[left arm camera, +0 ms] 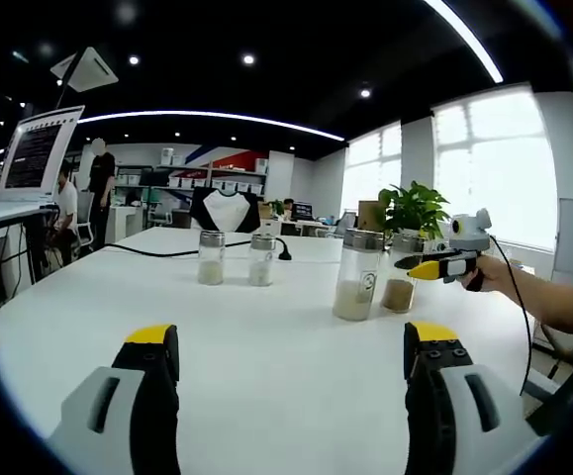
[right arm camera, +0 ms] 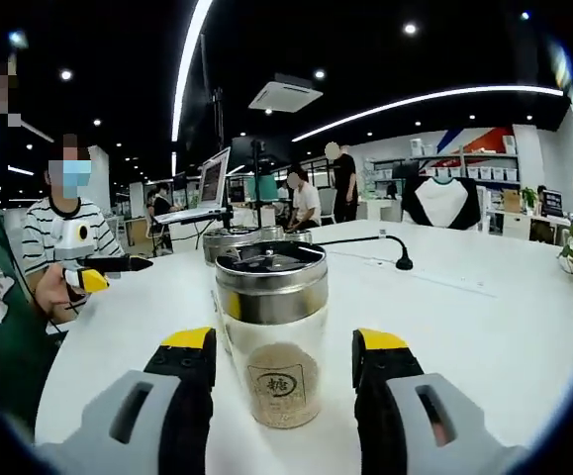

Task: Rotate the seasoning bottle until the label or dispensing opening points toward the visible target arrow and the bottle remains upright within the marked orientation range

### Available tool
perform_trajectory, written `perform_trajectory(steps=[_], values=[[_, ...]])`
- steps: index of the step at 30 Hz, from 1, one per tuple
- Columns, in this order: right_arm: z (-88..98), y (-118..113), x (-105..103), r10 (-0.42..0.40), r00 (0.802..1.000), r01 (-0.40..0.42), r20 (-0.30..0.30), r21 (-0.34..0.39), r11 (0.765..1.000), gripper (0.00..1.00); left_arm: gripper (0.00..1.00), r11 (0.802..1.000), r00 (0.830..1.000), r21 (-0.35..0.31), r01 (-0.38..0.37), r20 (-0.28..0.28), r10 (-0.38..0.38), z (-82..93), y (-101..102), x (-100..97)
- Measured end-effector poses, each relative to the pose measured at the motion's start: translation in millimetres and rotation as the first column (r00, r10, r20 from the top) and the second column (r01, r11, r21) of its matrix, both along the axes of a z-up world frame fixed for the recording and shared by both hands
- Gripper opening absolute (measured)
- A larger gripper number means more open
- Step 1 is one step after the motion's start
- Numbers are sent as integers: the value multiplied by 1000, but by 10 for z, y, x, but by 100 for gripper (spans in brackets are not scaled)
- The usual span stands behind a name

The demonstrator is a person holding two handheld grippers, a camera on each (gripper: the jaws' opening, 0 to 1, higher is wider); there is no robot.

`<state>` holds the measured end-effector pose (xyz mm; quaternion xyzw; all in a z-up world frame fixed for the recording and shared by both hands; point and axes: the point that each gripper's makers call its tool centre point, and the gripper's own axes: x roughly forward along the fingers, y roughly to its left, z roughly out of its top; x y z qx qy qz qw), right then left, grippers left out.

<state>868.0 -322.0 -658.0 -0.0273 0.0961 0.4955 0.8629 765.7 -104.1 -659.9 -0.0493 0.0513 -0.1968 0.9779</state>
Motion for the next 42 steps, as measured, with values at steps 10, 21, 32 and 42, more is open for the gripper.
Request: perform_trajectory(steps=[10,21,32,42], values=[[-98,29,-8,36,998,-36,-41,11,999,50,99,1000,1000,-4,3,3,-3,9,4,1],[-100,54,-33,64,997,-62,-50,42,997,40,99,1000,999,-8,-4,42,4,163,40,-33],[-104,51,-28,59,997,-58,-41,37,998,39,99,999,999,41,-22,46,20,146,28,-26],[-103,49,-23,49,998,-47,-26,45,998,39,99,999,999,38,-9,44,8,141,8,-23]])
